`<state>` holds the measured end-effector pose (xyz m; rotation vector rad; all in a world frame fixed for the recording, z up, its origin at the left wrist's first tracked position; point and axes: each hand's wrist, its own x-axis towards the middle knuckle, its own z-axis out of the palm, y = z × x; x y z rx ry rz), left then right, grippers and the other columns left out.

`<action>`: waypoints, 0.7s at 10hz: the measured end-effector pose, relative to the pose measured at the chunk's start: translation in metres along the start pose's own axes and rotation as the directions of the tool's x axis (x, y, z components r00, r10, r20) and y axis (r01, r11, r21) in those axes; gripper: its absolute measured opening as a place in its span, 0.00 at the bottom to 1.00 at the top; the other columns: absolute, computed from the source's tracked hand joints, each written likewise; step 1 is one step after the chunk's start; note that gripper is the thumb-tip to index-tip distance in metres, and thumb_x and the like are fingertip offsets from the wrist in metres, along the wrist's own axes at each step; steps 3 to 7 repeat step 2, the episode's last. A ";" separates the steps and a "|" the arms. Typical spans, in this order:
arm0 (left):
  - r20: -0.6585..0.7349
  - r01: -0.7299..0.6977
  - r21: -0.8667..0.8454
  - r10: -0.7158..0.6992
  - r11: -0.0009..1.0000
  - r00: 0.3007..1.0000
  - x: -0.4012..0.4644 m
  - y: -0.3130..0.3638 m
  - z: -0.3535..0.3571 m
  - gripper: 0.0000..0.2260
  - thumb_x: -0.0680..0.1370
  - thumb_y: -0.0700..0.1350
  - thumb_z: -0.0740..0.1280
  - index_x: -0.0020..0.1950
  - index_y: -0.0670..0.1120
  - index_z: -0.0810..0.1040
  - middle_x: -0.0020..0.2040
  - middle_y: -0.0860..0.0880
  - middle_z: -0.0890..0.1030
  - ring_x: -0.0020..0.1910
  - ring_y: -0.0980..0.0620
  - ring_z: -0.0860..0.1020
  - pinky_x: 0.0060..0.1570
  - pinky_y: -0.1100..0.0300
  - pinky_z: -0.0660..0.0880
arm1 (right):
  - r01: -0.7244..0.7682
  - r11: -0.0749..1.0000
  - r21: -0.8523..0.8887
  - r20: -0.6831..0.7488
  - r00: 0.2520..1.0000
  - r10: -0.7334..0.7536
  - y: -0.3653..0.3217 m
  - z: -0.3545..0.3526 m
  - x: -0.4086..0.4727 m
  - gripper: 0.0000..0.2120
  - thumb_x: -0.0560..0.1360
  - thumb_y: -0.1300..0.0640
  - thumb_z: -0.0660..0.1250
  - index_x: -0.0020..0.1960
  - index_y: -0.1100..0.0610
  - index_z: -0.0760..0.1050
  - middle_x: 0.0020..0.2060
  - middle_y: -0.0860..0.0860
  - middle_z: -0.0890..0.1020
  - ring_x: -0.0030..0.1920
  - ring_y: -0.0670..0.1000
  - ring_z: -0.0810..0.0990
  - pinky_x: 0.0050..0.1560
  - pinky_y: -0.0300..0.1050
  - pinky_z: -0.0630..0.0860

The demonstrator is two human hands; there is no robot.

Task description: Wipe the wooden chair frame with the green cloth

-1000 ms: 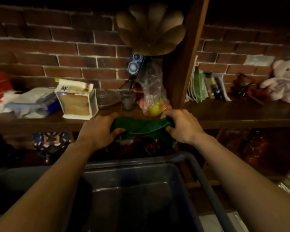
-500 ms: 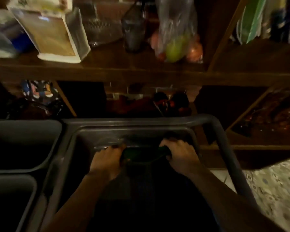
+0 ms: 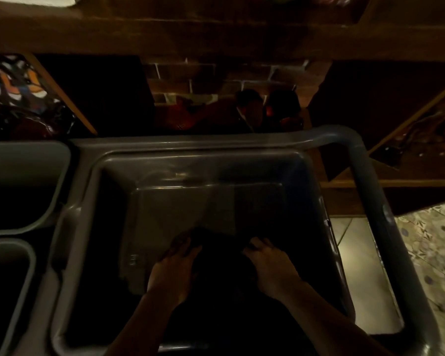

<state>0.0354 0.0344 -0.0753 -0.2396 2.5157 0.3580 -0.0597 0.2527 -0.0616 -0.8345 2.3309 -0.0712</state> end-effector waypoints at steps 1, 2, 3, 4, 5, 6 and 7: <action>0.051 0.005 0.015 -0.006 1.000 0.999 -0.001 -0.001 -0.005 0.34 0.77 0.65 0.61 0.80 0.61 0.53 0.82 0.53 0.52 0.79 0.49 0.56 0.71 0.50 0.65 | -0.006 0.999 0.042 0.054 0.999 0.004 0.002 -0.013 -0.006 0.32 0.74 0.39 0.70 0.74 0.47 0.67 0.73 0.52 0.68 0.71 0.59 0.68 0.67 0.55 0.72; -0.030 0.014 0.023 -0.013 1.000 0.999 -0.003 0.002 -0.026 0.34 0.74 0.71 0.57 0.78 0.61 0.59 0.79 0.54 0.64 0.75 0.48 0.66 0.68 0.52 0.67 | -0.049 0.984 0.170 -0.004 0.999 0.051 0.003 -0.032 -0.009 0.30 0.74 0.37 0.68 0.72 0.46 0.69 0.71 0.52 0.72 0.69 0.57 0.72 0.66 0.52 0.73; -0.030 0.014 0.023 -0.013 1.000 0.999 -0.003 0.002 -0.026 0.34 0.74 0.71 0.57 0.78 0.61 0.59 0.79 0.54 0.64 0.75 0.48 0.66 0.68 0.52 0.67 | -0.049 0.984 0.170 -0.004 0.999 0.051 0.003 -0.032 -0.009 0.30 0.74 0.37 0.68 0.72 0.46 0.69 0.71 0.52 0.72 0.69 0.57 0.72 0.66 0.52 0.73; -0.030 0.014 0.023 -0.013 1.000 0.999 -0.003 0.002 -0.026 0.34 0.74 0.71 0.57 0.78 0.61 0.59 0.79 0.54 0.64 0.75 0.48 0.66 0.68 0.52 0.67 | -0.049 0.984 0.170 -0.004 0.999 0.051 0.003 -0.032 -0.009 0.30 0.74 0.37 0.68 0.72 0.46 0.69 0.71 0.52 0.72 0.69 0.57 0.72 0.66 0.52 0.73; -0.030 0.014 0.023 -0.013 1.000 0.999 -0.003 0.002 -0.026 0.34 0.74 0.71 0.57 0.78 0.61 0.59 0.79 0.54 0.64 0.75 0.48 0.66 0.68 0.52 0.67 | -0.049 0.984 0.170 -0.004 0.999 0.051 0.003 -0.032 -0.009 0.30 0.74 0.37 0.68 0.72 0.46 0.69 0.71 0.52 0.72 0.69 0.57 0.72 0.66 0.52 0.73; -0.030 0.014 0.023 -0.013 1.000 0.999 -0.003 0.002 -0.026 0.34 0.74 0.71 0.57 0.78 0.61 0.59 0.79 0.54 0.64 0.75 0.48 0.66 0.68 0.52 0.67 | -0.049 0.984 0.170 -0.004 0.999 0.051 0.003 -0.032 -0.009 0.30 0.74 0.37 0.68 0.72 0.46 0.69 0.71 0.52 0.72 0.69 0.57 0.72 0.66 0.52 0.73; -0.030 0.014 0.023 -0.013 1.000 0.999 -0.003 0.002 -0.026 0.34 0.74 0.71 0.57 0.78 0.61 0.59 0.79 0.54 0.64 0.75 0.48 0.66 0.68 0.52 0.67 | -0.049 0.984 0.170 -0.004 0.999 0.051 0.003 -0.032 -0.009 0.30 0.74 0.37 0.68 0.72 0.46 0.69 0.71 0.52 0.72 0.69 0.57 0.72 0.66 0.52 0.73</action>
